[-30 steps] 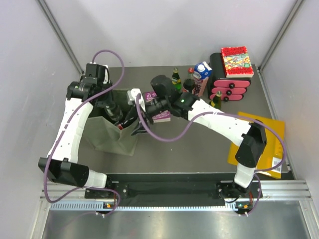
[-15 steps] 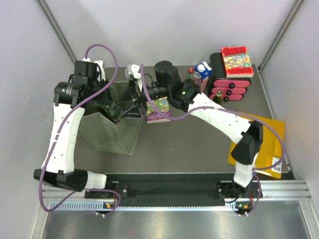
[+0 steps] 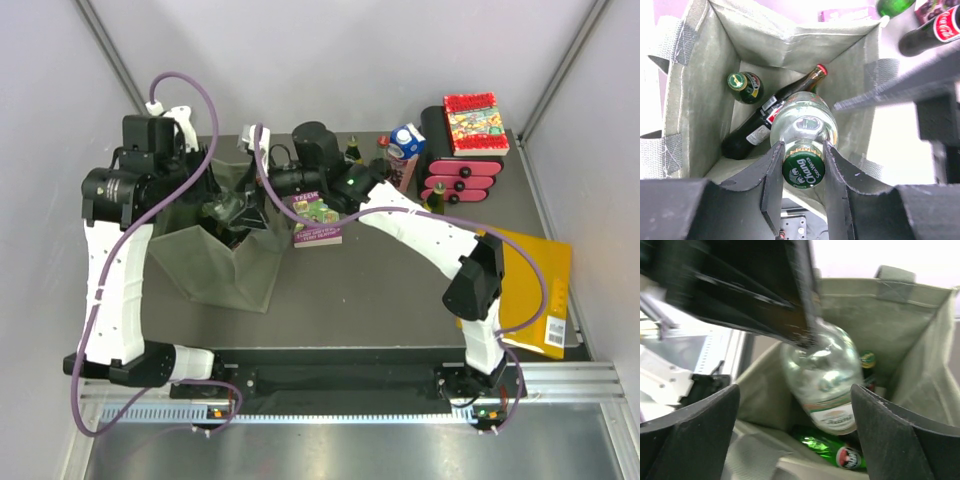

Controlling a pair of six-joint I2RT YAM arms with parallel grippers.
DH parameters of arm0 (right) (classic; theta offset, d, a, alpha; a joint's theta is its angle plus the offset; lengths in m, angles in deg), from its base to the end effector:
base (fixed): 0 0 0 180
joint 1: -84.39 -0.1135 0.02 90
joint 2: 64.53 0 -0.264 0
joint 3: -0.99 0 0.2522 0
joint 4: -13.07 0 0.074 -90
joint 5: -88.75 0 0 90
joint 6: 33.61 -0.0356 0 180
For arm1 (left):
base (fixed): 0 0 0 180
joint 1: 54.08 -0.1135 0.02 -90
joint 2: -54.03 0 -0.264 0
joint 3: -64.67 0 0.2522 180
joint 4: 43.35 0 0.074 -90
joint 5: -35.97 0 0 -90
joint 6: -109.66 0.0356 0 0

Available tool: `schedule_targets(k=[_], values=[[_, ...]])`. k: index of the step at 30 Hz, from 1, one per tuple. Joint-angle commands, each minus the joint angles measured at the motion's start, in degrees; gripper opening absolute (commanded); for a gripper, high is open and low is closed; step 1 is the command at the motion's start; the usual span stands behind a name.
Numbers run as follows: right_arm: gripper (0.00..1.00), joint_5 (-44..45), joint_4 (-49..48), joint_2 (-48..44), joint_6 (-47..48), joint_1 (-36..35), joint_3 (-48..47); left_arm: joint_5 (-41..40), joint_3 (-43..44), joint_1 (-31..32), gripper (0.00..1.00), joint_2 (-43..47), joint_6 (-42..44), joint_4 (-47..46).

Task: Take the beverage out of the canvas bag
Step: Take out the drink from the canvas bag.

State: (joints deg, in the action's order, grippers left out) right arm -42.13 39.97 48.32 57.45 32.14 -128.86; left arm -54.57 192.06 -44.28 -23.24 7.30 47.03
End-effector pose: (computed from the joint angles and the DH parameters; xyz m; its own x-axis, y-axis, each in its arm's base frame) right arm 0.2651 0.3804 0.4132 -0.0869 -0.1351 -0.9870 -0.9943 -0.0494 0.0943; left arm 0.2042 -0.0349 0.4937 -0.6570 -0.1037 -0.7467 0.0230 0.9873 -0.1574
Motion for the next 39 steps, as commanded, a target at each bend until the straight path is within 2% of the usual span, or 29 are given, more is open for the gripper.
schedule_targets(k=[1, 5, 10, 26, 32, 35, 38, 39], values=[[0.96, 4.8, 0.9, 0.8, 4.6, 0.3, -4.8, 3.0, 4.6, 0.0, 0.00, 3.1, -1.4, -5.8], [1.00, 7.7, 1.5, 1.7, 7.0, 0.3, -6.5, 5.1, 5.5, 0.0, 0.00, 3.4, -1.2, -6.2], [1.00, 8.8, 2.8, 2.9, 9.5, 0.3, -8.9, 6.8, 5.6, 0.0, 0.00, 4.1, -1.2, -7.4], [1.00, 10.6, 5.2, 3.5, 16.8, -3.6, -7.5, 8.4, 5.6, 0.0, 0.00, 6.1, -1.9, -10.1], [0.96, 11.7, 5.4, 3.8, 18.7, -5.1, -7.5, 8.7, 4.9, 0.0, 0.00, 6.6, -2.2, -11.0], [0.92, 12.1, 5.2, 3.9, 19.4, -5.6, -7.5, 9.1, 4.6, 0.0, 0.00, 6.9, -2.6, -11.7], [0.82, 12.1, 4.5, 3.8, 19.3, -5.8, -7.5, 9.3, 4.3, 0.0, 0.00, 7.0, -2.8, -11.9], [0.68, 12.1, 4.3, 3.8, 19.2, -5.8, -7.6, 9.4, 4.0, 0.0, 0.00, 7.0, -2.9, -12.0]])
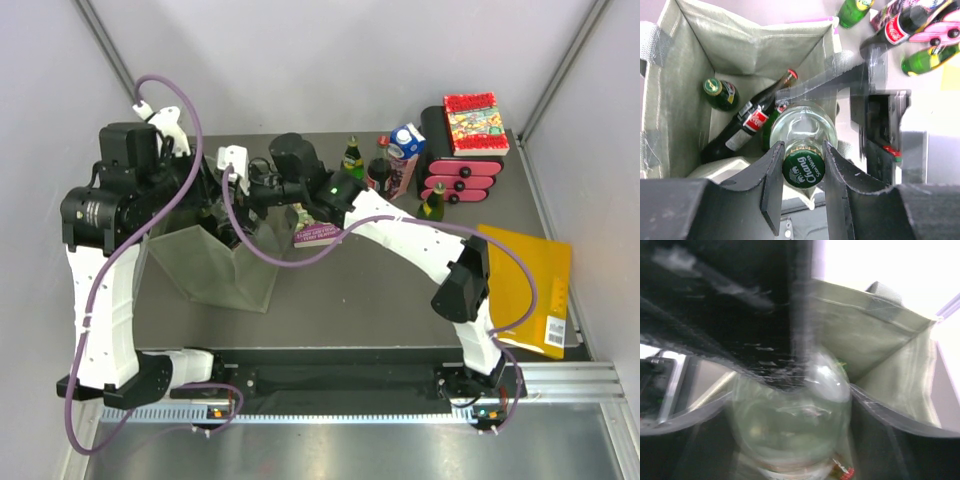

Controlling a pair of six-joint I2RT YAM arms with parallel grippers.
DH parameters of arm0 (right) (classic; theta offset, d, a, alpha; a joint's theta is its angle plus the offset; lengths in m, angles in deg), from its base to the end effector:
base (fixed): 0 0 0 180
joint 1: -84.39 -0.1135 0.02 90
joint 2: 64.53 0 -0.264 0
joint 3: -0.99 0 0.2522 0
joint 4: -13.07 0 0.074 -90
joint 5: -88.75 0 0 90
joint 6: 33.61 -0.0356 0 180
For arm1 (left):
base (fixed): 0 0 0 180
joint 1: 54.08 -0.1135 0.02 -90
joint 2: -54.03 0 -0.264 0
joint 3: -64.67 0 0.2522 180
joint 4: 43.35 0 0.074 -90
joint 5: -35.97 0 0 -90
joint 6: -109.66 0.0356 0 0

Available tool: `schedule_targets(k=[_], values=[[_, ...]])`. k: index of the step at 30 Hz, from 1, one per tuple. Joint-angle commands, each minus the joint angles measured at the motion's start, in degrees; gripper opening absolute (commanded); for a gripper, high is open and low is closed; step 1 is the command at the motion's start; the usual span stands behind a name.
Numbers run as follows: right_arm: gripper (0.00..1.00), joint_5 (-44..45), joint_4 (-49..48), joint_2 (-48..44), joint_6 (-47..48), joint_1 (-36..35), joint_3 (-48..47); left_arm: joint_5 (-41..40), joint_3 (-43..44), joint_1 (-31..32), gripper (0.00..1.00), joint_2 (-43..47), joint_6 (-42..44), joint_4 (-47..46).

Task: Take the beverage out of the canvas bag
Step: Take out the drink from the canvas bag, then place the drink at the center of the board.

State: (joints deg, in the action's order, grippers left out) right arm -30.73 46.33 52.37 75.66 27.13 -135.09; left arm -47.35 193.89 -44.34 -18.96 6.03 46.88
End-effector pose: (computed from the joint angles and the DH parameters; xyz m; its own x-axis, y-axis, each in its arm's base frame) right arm 0.2446 0.4128 0.4062 0.2026 -0.2160 -0.9551 -0.9783 -0.0021 -0.2071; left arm 0.1704 -0.0335 0.5144 -0.5976 -0.1349 -0.7904 0.1258 0.9578 -0.2586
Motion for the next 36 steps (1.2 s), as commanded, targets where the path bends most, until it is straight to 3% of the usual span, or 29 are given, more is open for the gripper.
schedule_targets(k=[1, 3, 7, 9, 10, 13, 17, 24, 30, 36], values=[[0.59, 0.4, -2.6, -0.4, 1.0, -0.8, -1.3, 2.3, 2.0, 0.0, 0.00, 2.9, -1.8, -12.4], [0.39, -0.6, -3.1, -0.8, 0.8, -0.8, -1.3, 2.3, 1.6, 0.0, 0.00, 3.2, -2.0, -12.7], [0.18, -2.3, -7.4, -2.5, 0.6, -0.8, 0.1, 2.0, 1.6, 0.0, 0.01, 3.7, -2.7, -13.6], [0.12, -3.2, -9.7, -4.0, 0.3, -0.8, 1.6, 1.9, 1.3, 0.0, 0.12, 3.9, -3.6, -15.0], [0.11, -3.5, -12.2, -4.4, -0.4, -0.6, 2.1, 2.0, 1.1, -0.1, 0.29, 4.3, -4.0, -15.6], [0.08, -4.8, -16.2, -5.2, -3.4, 0.0, 2.4, 2.0, 0.1, 0.0, 0.53, 5.2, -5.8, -18.7], [0.06, -5.8, -18.4, -5.2, -7.2, 1.2, 0.2, -0.3, -0.5, 0.0, 0.65, 6.6, -7.0, -22.2], [0.04, -7.2, -24.2, -7.6, -13.3, 3.0, 0.3, -5.0, -0.8, 0.0, 0.71, 8.7, -6.2, -27.1], [0.03, -7.4, -28.7, -8.7, -21.2, 5.3, -4.3, -12.3, -6.7, 0.0, 0.75, 13.6, -5.2, -33.1], [0.03, -8.0, -28.6, -11.7, -23.2, 7.4, -4.9, -12.1, -13.7, 0.0, 0.77, 15.9, -5.2, -36.4]])
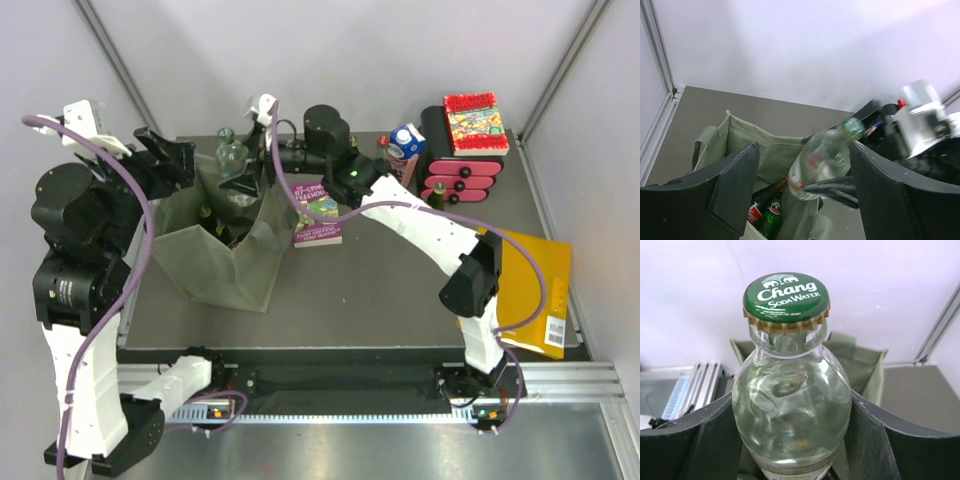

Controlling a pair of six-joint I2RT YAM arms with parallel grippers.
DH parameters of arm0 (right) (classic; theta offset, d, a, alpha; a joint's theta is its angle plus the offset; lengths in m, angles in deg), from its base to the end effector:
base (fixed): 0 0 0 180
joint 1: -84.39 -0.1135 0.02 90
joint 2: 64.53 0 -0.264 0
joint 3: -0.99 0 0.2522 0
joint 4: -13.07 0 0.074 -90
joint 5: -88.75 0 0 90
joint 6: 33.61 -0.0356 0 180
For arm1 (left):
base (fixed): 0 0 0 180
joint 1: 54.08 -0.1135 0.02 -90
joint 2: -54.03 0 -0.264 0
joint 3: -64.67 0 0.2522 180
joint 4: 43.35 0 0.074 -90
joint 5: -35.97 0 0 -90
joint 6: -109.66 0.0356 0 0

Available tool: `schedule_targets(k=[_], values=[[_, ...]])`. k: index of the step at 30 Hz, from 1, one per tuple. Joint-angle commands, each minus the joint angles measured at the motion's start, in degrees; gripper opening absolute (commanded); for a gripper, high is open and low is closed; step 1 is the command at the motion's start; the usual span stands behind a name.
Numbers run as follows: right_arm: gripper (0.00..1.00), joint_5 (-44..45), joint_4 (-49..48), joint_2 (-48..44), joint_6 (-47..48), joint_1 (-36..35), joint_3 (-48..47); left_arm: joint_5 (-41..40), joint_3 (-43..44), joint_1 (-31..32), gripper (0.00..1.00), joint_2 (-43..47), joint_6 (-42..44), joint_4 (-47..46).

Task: Take the beverage out of the canvas bag
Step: Place the drink at the center of the board.

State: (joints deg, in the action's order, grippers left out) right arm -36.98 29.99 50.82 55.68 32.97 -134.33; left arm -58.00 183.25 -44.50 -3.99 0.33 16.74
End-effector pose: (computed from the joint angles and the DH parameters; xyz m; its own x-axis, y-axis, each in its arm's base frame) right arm 0.2786 0.3826 0.4437 0.0208 0.0422 -0.9989 -0.9986 0.0498 -0.0187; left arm 0.1125 -0.0165 0.5580 -0.0247 -0.3307 -0.9434 0.0949 0.9387 -0.3315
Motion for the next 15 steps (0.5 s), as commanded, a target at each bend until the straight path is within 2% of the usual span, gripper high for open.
schedule_targets(k=[1, 12, 15], values=[[0.03, -1.8, -12.0, -10.8, -3.2, 2.5, -4.1, -1.3, -5.0, 0.2, 0.77, 1.2, 0.5, -6.8], [0.02, 0.2, -6.6, -25.8, 3.3, 11.9, 13.5, 2.7, -17.0, 0.1, 0.77, 2.6, -1.8, -13.7], [0.03, 1.2, -6.5, -30.6, 3.6, 17.5, 21.5, 3.1, -19.4, 0.1, 0.77, 2.4, -2.1, -14.7]])
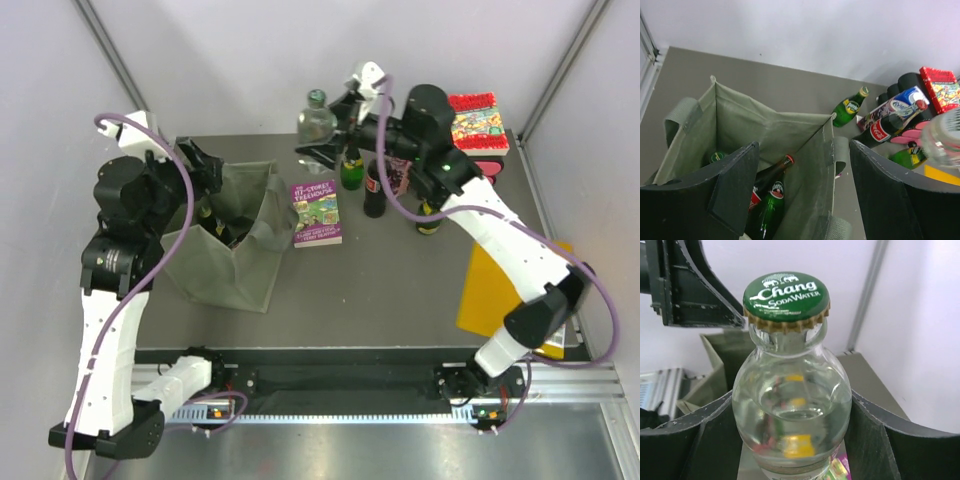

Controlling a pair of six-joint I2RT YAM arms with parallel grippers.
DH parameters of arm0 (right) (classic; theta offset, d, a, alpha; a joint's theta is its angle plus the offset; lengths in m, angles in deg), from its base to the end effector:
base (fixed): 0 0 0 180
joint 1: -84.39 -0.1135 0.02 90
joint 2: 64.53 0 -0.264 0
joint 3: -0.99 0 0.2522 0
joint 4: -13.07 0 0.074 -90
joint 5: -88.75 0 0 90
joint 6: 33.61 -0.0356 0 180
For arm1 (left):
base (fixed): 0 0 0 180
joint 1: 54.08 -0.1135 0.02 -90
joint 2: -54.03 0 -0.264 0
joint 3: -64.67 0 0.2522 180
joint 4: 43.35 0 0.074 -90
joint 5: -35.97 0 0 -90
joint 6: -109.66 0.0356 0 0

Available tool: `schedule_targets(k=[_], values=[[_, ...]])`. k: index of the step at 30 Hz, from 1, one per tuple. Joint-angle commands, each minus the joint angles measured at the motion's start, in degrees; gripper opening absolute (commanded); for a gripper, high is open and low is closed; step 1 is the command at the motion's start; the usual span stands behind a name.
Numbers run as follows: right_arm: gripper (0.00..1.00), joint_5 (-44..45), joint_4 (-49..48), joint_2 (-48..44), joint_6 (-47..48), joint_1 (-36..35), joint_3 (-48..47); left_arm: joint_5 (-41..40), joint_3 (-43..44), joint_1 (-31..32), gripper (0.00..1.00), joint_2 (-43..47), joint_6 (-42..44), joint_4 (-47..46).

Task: Take the beverage out of the canvas bag
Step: Place the drink at the center of the board.

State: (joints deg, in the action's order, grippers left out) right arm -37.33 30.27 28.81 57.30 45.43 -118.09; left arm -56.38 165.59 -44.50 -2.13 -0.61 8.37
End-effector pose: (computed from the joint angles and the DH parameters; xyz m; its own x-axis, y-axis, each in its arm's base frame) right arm 0.2700 0.2453 0.5018 0.1307 0.0892 -0.9874 -0.9591 0.2637 -0.1031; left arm 0.1588 -0.0253 0.4971 -0.1558 -0.3248 -0.9329 0.0769 0.9376 -0.3392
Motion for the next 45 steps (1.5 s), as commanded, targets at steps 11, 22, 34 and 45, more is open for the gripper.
schedule_targets(k=[11, 22, 34, 45], values=[[0.02, 5.0, -7.5, -28.5, -0.3, 28.4, 28.2, -0.6, -4.3, 0.1, 0.77, -0.7, -0.3, -7.6], [0.03, 12.5, -6.2, -37.3, 0.3, 51.1, 44.2, 1.6, -5.2, 0.2, 0.77, -4.0, 0.1, -10.8], [0.04, 14.4, -25.1, -28.1, 6.8, 62.4, 57.9, 2.0, -8.6, 0.2, 0.78, -5.2, 1.4, -12.0], [0.04, 10.6, -41.1, -13.7, 9.5, 67.3, 58.7, 0.9, -10.0, 0.1, 0.78, -6.9, -0.1, -11.9]])
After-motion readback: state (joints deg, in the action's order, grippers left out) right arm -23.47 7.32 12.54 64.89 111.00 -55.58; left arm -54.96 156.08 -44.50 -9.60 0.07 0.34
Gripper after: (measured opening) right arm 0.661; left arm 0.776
